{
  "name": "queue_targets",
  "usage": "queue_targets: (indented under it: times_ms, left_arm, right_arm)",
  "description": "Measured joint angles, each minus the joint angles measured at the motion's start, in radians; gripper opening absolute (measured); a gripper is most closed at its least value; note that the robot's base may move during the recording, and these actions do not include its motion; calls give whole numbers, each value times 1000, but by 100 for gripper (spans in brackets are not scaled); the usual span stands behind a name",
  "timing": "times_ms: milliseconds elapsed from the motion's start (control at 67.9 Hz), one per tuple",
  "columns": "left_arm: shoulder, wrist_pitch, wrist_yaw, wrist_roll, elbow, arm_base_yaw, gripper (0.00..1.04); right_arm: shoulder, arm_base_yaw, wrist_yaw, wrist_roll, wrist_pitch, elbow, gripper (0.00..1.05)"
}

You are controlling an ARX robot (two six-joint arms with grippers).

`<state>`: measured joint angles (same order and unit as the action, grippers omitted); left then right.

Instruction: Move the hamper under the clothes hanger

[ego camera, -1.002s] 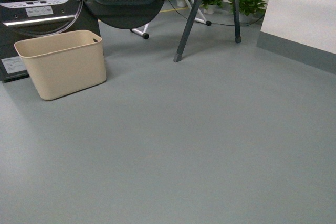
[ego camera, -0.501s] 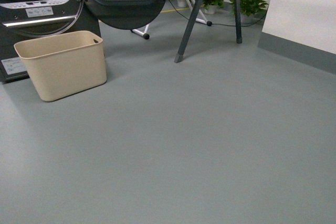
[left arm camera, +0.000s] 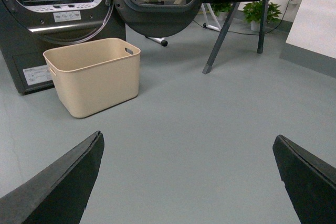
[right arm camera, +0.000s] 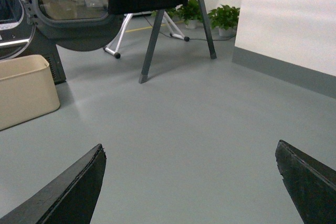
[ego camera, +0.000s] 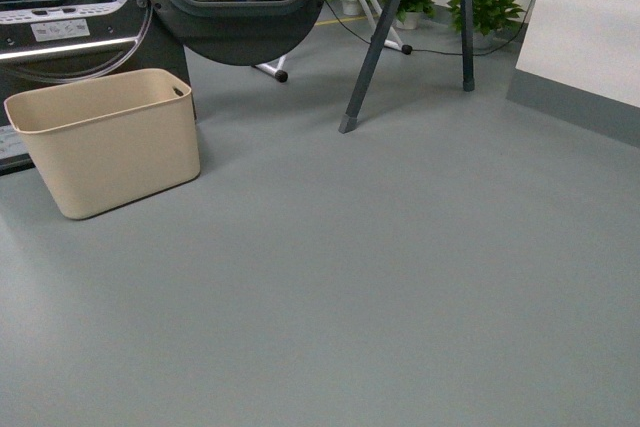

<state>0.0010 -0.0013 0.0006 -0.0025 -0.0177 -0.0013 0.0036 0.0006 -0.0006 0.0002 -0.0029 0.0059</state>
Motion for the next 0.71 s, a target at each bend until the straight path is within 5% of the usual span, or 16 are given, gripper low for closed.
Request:
queue_targets:
  times_ms: [707]
  left_arm:
    - [0, 0, 0, 0, 0, 0, 98]
  right_arm:
    - [0, 0, 0, 0, -1, 0, 97]
